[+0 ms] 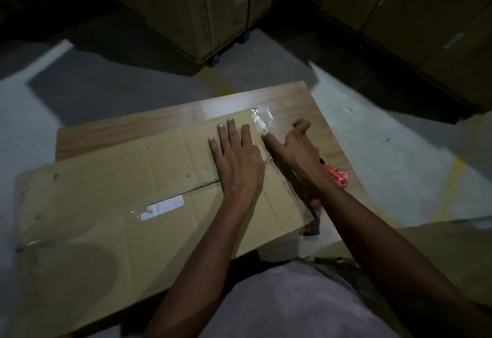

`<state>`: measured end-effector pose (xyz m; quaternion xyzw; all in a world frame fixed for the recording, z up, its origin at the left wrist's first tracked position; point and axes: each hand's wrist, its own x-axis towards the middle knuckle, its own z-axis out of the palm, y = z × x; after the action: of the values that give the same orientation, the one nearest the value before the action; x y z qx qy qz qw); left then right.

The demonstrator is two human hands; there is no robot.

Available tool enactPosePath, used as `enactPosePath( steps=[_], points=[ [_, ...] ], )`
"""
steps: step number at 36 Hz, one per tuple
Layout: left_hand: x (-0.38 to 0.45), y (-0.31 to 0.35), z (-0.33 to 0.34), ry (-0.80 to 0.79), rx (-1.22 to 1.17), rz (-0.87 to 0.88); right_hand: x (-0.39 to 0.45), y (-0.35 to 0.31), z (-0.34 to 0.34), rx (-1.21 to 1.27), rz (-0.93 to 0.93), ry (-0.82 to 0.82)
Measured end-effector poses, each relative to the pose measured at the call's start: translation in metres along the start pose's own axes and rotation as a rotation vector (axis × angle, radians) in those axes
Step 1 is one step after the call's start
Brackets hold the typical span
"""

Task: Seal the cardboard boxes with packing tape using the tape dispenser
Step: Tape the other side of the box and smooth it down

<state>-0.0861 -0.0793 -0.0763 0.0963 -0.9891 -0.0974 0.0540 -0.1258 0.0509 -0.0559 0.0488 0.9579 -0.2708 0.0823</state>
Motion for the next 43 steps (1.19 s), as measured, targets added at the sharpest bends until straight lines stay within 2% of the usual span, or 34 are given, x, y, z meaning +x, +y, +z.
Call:
enactPosePath(
  steps=[15,21,25,31,34,37,39,43],
  points=[
    [0.006,0.003,0.001,0.009,-0.045,-0.028,0.082,-0.038,-0.009,0.022,-0.064,-0.048],
    [0.002,0.001,0.002,0.021,-0.055,-0.019,0.063,-0.033,-0.001,0.332,-0.150,0.071],
    [0.003,0.001,0.002,0.024,-0.071,-0.020,0.039,-0.023,-0.002,0.420,-0.246,0.059],
    [0.004,0.003,0.003,-0.007,-0.057,-0.023,0.023,-0.007,0.001,0.313,-0.380,-0.143],
    [0.003,0.004,0.001,-0.009,-0.041,-0.027,0.024,-0.006,0.009,0.386,-0.327,-0.283],
    [0.002,0.003,-0.001,0.006,-0.032,-0.014,0.023,-0.006,0.011,0.694,-0.190,-0.433],
    [0.001,0.003,-0.001,0.013,-0.029,-0.011,0.023,-0.006,0.010,0.802,-0.120,-0.505],
    [0.002,0.003,-0.002,0.007,-0.042,-0.013,0.025,0.007,0.004,0.700,-0.115,-0.588]
  ],
)
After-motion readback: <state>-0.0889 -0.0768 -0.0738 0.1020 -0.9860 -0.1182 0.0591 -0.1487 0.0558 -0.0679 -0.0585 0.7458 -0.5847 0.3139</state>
